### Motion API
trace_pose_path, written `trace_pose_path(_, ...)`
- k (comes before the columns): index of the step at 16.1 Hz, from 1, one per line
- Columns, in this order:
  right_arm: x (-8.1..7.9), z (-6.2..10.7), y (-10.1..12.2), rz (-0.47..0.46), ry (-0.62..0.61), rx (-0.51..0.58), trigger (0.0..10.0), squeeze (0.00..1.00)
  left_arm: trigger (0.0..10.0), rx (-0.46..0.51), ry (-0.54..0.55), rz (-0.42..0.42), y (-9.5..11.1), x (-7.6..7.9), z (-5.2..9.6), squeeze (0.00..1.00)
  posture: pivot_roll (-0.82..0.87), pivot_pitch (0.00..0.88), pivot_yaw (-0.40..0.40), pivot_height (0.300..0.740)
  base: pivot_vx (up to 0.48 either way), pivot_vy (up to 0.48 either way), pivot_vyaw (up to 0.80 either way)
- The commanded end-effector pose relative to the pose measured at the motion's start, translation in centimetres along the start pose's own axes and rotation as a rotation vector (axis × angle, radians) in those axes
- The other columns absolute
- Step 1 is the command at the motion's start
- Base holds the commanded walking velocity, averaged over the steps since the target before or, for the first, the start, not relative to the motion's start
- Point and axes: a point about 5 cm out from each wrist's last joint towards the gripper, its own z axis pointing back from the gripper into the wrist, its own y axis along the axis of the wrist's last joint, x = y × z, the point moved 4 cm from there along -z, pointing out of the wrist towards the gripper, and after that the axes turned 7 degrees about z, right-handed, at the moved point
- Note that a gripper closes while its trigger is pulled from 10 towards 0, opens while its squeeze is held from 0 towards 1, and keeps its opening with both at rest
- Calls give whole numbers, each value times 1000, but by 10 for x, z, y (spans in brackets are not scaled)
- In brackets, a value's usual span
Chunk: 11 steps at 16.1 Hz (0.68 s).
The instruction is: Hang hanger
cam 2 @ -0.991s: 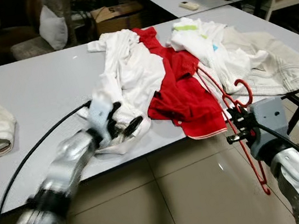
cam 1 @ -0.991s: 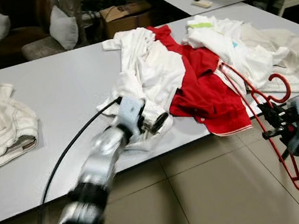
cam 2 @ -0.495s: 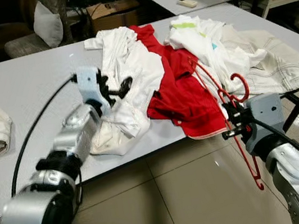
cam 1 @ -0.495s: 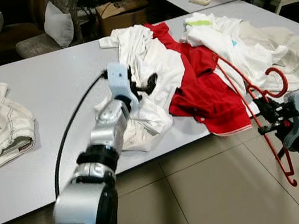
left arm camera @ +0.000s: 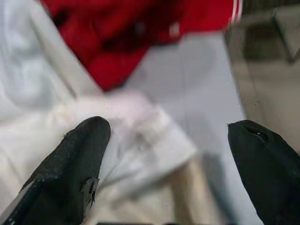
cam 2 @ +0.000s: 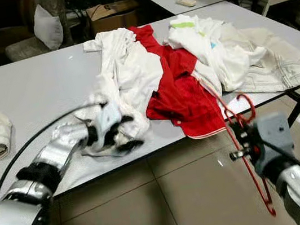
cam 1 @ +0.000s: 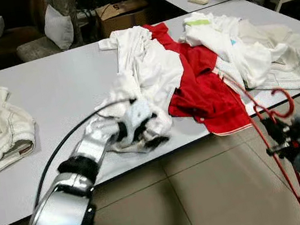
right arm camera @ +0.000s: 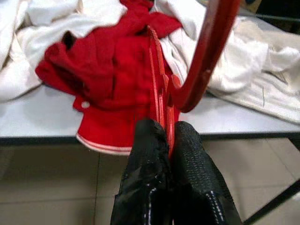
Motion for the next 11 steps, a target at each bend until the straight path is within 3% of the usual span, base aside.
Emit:
trace_pose_path(1,-1,3,3,1,-13,10,10000,0,10000,-33,67,-60,-3,-7,2,0,-273,0,69,740,0,0,0)
trace_pose_path(2,-6,4,3,-5,-9,10,10000,0,8196,-30,128,-80,-3,-13,4,0,-277,0,75,740,0,0,0)
trace_pose_path(3,-9,4,2,-11,-7,10,10000,0,0,-13,154,-77,-2,-15,5,0,-277,0,75,740,0,0,0)
trace_pose_path(8,-14,-4,1,-15,5,22,10000,0,0,110,125,-12,2,-9,7,0,-281,0,87,740,0,0,0)
trace_pose_path(10,-12,-7,3,-25,6,33,10000,0,0,100,69,-9,0,-3,7,0,-259,0,72,740,0,0,0)
trace_pose_path(11,-12,-9,2,-19,8,28,10000,0,1373,87,65,-16,-3,-3,9,0,-256,0,71,740,0,0,0)
